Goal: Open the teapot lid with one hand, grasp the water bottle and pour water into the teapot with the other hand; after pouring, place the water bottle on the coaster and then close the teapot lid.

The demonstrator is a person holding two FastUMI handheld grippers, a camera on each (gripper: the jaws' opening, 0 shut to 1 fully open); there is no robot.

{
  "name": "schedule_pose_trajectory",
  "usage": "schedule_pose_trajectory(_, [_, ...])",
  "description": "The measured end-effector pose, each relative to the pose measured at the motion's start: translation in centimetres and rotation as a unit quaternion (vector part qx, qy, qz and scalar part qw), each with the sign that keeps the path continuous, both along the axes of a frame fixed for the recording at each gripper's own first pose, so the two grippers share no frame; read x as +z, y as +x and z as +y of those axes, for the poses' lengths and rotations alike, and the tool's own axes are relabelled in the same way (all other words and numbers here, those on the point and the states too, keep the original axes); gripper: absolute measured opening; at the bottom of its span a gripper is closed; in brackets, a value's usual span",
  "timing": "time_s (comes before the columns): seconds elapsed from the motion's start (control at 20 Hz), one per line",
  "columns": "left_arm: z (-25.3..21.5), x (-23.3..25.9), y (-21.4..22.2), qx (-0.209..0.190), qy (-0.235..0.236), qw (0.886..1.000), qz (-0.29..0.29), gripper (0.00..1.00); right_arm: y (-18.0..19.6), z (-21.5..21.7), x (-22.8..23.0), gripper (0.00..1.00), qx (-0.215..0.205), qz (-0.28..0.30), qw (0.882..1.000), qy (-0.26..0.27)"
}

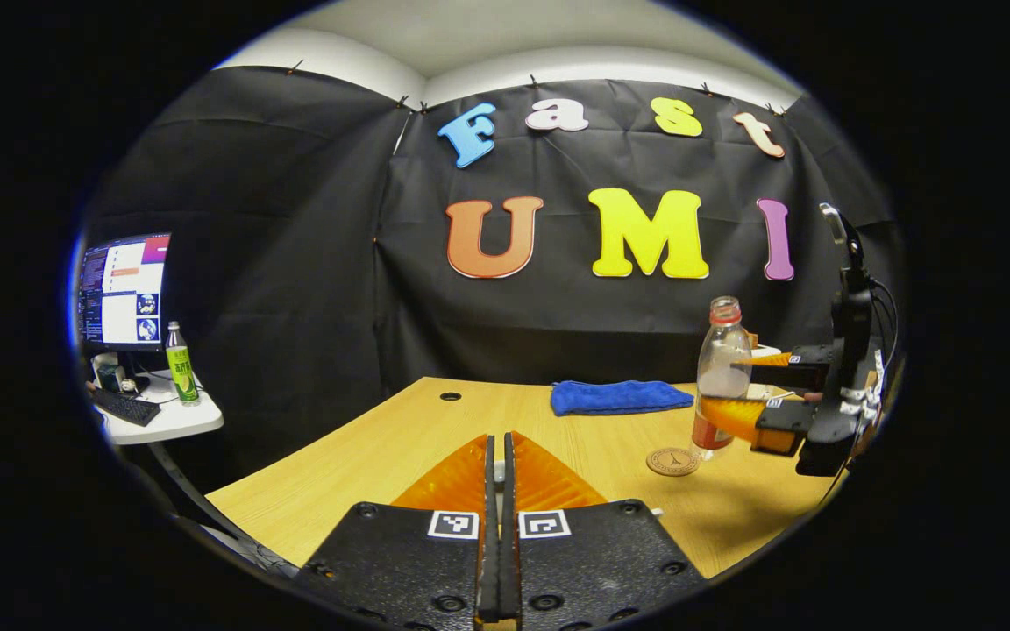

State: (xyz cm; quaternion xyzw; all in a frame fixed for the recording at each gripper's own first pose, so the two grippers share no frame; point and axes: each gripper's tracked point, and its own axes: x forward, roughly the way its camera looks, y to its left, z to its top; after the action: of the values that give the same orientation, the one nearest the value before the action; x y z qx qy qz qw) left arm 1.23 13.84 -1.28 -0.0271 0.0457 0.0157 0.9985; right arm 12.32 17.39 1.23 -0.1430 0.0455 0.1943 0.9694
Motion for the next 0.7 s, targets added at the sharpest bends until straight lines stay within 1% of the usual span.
schedule_pose_trajectory(0.05, [-0.4,0.0,0.0,-0.004,-0.001,1.0,0.0,0.03,0.4,-0.9,0.2,0.75,-0.012,0.005,0.999,0.037])
schedule_pose_trajectory(0.15, [-0.6,-0.1,0.1,-0.006,0.0,1.0,0.001,0.03,1.6,-2.8,0.0,0.75,-0.028,0.022,0.995,0.094])
schedule_pose_trajectory(0.2, [-0.6,-0.1,0.2,-0.005,0.001,1.0,0.001,0.03,2.3,-3.4,-0.2,0.72,-0.032,0.034,0.992,0.116])
schedule_pose_trajectory(0.3, [-0.6,-0.2,0.2,-0.003,0.001,1.0,0.003,0.03,4.1,-3.9,-1.3,0.74,-0.039,0.057,0.987,0.143])
schedule_pose_trajectory(0.4, [-0.4,-0.3,0.2,-0.001,0.002,1.0,0.004,0.03,5.7,-3.8,-2.6,0.73,-0.043,0.064,0.986,0.147])
schedule_pose_trajectory(0.7, [0.0,-0.6,0.3,0.003,0.005,1.0,0.007,0.03,7.4,-2.6,-5.1,0.73,-0.053,0.067,0.988,0.127])
